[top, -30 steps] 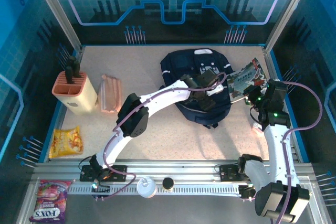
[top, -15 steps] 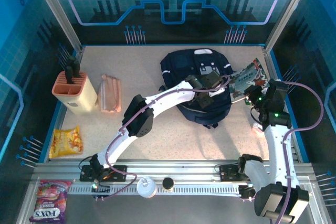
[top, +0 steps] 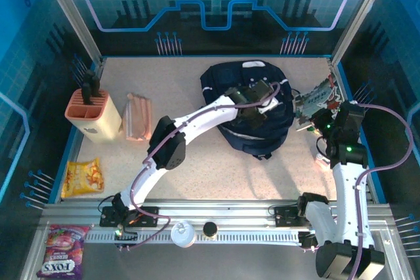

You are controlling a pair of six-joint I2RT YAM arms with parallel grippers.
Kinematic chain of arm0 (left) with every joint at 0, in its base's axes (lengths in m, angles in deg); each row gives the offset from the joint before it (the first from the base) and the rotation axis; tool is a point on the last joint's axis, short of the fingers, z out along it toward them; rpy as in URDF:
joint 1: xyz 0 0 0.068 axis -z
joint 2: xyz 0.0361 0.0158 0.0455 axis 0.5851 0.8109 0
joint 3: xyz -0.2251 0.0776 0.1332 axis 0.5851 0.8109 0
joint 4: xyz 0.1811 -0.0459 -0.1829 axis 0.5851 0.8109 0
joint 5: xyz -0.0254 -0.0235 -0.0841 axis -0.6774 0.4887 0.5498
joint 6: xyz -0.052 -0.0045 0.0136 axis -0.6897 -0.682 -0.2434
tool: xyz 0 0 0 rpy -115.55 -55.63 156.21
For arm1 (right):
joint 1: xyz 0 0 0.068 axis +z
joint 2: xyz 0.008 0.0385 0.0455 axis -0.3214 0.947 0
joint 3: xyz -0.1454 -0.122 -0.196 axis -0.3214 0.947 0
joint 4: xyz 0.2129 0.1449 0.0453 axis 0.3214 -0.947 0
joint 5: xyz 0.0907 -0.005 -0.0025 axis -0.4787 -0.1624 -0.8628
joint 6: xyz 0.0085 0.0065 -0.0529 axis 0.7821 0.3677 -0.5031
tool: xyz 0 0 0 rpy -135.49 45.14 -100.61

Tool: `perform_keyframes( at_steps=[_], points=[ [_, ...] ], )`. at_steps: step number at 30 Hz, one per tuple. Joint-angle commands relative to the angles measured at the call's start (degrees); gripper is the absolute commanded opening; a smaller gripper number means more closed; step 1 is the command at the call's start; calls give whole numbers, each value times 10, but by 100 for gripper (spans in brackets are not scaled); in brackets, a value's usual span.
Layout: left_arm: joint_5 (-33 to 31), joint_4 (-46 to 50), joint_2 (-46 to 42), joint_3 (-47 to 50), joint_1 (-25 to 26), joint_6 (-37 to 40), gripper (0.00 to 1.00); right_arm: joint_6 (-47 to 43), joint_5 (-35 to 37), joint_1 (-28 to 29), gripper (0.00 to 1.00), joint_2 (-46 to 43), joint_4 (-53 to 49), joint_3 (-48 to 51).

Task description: Pack the student bag

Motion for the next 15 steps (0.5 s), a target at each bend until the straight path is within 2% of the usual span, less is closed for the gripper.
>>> perform_keyframes(
  at_steps=[1, 7, 11, 15],
  points=[
    [44, -46, -79, 17, -37, -76, 0, -16, 34, -8, 0, -8, -25, -22],
    [120, -150, -140, 86, -85, -173, 0, -17, 17, -10, 0, -10, -47, -19],
    [133, -189, -152, 90, -94, -197, 0, 9, -63, -10, 0, -4, -38, -10],
    [145, -215, -153, 82, -94, -205, 0, 64, -166, -10, 0, -3, 16, 19]
  ],
)
